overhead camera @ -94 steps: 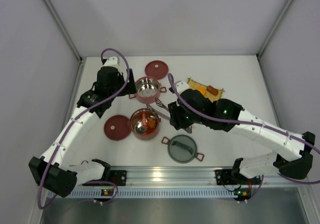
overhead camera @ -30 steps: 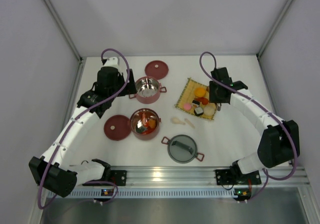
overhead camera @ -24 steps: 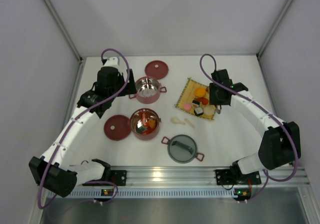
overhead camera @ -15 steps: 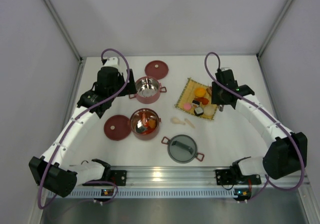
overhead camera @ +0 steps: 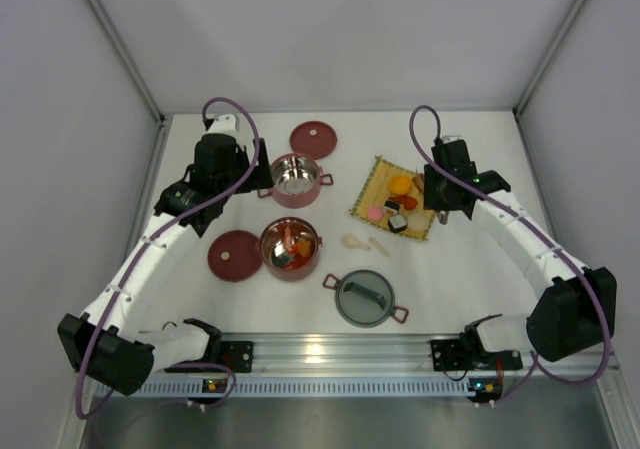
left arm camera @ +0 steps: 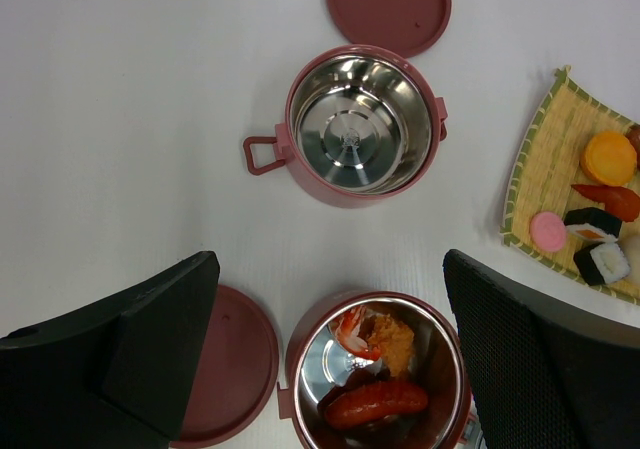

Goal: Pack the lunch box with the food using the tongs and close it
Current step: Pick up the fake food from the plate.

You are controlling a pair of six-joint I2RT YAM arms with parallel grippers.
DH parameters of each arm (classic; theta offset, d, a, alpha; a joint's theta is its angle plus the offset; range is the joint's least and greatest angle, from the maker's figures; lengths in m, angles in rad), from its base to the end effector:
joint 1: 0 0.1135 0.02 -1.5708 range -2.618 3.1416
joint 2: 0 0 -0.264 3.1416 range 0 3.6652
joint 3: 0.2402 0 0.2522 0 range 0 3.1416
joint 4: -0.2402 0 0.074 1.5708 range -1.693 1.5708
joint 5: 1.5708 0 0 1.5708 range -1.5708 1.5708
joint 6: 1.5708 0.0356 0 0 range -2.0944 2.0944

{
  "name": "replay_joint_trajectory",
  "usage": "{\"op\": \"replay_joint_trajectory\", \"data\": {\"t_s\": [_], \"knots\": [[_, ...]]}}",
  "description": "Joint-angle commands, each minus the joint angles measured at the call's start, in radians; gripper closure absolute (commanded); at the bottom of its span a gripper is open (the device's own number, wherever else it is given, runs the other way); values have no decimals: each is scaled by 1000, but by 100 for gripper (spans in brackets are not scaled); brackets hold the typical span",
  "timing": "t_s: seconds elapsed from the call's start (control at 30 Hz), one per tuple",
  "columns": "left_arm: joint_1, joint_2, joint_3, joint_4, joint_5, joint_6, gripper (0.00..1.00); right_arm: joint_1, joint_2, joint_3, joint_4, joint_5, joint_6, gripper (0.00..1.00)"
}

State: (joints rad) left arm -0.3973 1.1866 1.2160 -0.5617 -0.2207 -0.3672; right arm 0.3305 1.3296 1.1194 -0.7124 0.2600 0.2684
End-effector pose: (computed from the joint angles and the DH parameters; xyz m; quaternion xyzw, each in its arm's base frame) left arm 0.2408 -0.0926 0.3702 -0.0416 0.8636 -0.0953 0.4933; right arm 0.2626 0.0804 0.2910 0.0121 0.9408 -0.0243 0.3380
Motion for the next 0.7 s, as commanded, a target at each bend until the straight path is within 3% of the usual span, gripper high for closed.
{"op": "replay_joint_trajectory", "data": {"t_s": [0.0,0.67], "knots": [[-3,-21,-7,19,3,1,1,-19,-3,-3,-13,1,-14,58],[-3,-19,-7,22,4,-1,1,-19,3,-59,7,-15,-23,61]]}}
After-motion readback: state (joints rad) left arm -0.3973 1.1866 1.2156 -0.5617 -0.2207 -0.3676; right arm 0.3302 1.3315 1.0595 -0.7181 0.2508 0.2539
